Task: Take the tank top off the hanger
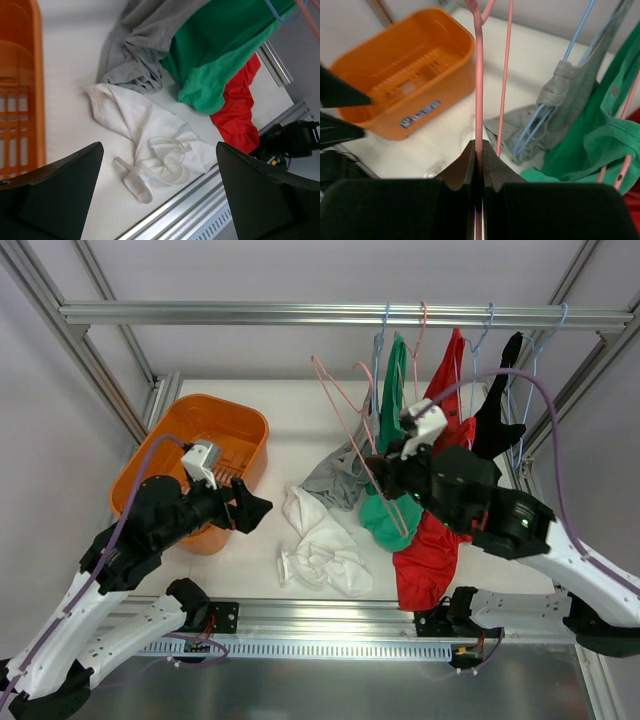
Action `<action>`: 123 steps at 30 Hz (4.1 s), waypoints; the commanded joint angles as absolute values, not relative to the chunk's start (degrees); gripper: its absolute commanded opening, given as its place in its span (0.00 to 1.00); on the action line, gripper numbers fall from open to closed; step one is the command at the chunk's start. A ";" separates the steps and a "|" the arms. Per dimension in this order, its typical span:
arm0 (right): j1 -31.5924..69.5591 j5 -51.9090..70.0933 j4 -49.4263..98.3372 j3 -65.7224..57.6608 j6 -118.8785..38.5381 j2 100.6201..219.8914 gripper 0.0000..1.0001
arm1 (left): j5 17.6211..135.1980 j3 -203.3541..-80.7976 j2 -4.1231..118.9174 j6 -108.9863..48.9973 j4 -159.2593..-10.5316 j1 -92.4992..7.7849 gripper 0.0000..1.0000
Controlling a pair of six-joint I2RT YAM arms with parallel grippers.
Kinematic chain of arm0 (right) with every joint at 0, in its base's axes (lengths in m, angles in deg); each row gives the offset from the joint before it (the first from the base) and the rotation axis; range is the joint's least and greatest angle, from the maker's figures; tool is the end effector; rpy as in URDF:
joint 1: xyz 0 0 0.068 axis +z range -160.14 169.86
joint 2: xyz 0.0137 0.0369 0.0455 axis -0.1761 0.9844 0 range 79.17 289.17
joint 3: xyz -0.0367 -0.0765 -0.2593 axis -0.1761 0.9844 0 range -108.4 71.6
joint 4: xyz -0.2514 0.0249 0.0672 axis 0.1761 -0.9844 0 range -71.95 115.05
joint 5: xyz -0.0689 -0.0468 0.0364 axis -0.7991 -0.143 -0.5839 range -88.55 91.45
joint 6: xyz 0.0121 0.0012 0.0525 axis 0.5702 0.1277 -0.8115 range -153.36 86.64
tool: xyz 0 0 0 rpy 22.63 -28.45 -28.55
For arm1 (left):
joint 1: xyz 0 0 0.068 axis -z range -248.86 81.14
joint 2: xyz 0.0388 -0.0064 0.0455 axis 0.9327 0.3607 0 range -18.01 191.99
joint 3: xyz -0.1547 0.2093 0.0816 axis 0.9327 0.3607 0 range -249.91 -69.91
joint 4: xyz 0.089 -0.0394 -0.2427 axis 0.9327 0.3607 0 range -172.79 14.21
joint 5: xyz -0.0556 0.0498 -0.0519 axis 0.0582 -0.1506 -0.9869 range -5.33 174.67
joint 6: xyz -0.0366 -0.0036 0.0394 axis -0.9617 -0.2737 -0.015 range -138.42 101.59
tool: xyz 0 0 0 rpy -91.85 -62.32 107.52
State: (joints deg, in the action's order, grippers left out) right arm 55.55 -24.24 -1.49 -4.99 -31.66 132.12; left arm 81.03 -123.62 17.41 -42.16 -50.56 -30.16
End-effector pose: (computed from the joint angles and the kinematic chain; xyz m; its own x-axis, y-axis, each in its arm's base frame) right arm 0.0829 0.1459 0.4721 -0.0018 -0.0687 -0.9976 -0.6433 0.7639 -0.0514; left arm 0.0962 -0.0799 0.3740 -0.4427 -0.1602 -0.8823 0.5395 0.7383 -0.4048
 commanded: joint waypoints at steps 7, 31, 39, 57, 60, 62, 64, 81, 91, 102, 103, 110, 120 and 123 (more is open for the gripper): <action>53.67 -37.40 -12.92 -29.97 -31.25 155.53 0.00 | 91.69 -122.66 10.03 -35.81 -42.10 -29.66 0.99; 43.03 -29.04 -8.35 -53.90 -44.16 184.20 0.00 | 94.69 -117.37 3.61 -36.78 -43.50 -29.74 0.99; 43.29 -28.96 -5.19 -51.62 -47.33 184.38 0.05 | 94.43 -117.37 3.52 -36.78 -43.68 -29.66 0.99; 43.73 -25.18 -4.66 -45.12 -41.27 172.53 0.73 | 90.65 -118.94 7.74 -36.96 -44.56 -29.66 0.99; 44.52 -23.60 -4.83 -41.70 -37.67 167.52 0.77 | 89.33 -119.82 9.58 -38.01 -45.17 -29.74 0.99; 45.23 -23.69 -4.74 -37.85 -34.69 164.45 0.81 | 87.93 -120.09 11.94 -39.85 -46.13 -29.66 0.99; 45.32 -23.42 -4.83 -34.67 -33.80 159.09 0.88 | 84.95 -119.66 13.89 -40.99 -47.63 -29.66 0.99; 44.96 -9.54 -11.77 -0.65 -30.37 119.09 0.99 | 94.23 -115.43 34.45 -44.87 -57.47 -17.37 0.99; 45.05 -5.85 -15.29 8.23 -30.54 108.18 0.99 | 96.62 -117.01 53.59 -37.50 -67.23 -4.88 0.99; 45.05 0.75 -16.87 9.99 -28.79 109.58 1.00 | 103.57 -121.23 69.26 -26.25 -75.66 -1.36 0.99; 44.96 0.84 -16.79 10.08 -28.52 109.76 1.00 | 103.31 -121.41 70.83 -25.63 -76.98 -1.27 0.99; 45.05 3.03 -16.79 10.25 -27.64 110.90 1.00 | 101.64 -124.31 78.23 -24.65 -77.52 -1.79 0.99; 45.05 4.00 -16.96 9.73 -27.91 108.27 0.99 | 85.39 -119.75 81.13 -33.78 -77.61 -1.97 0.69; 45.05 3.56 -17.31 9.55 -27.82 107.57 0.99 | 80.99 -117.99 78.42 -36.07 -77.52 -1.45 0.41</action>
State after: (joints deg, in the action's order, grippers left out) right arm 45.12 2.77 -17.80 10.35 -28.60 108.54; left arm 90.12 -121.33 78.96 -32.48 -80.99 -2.14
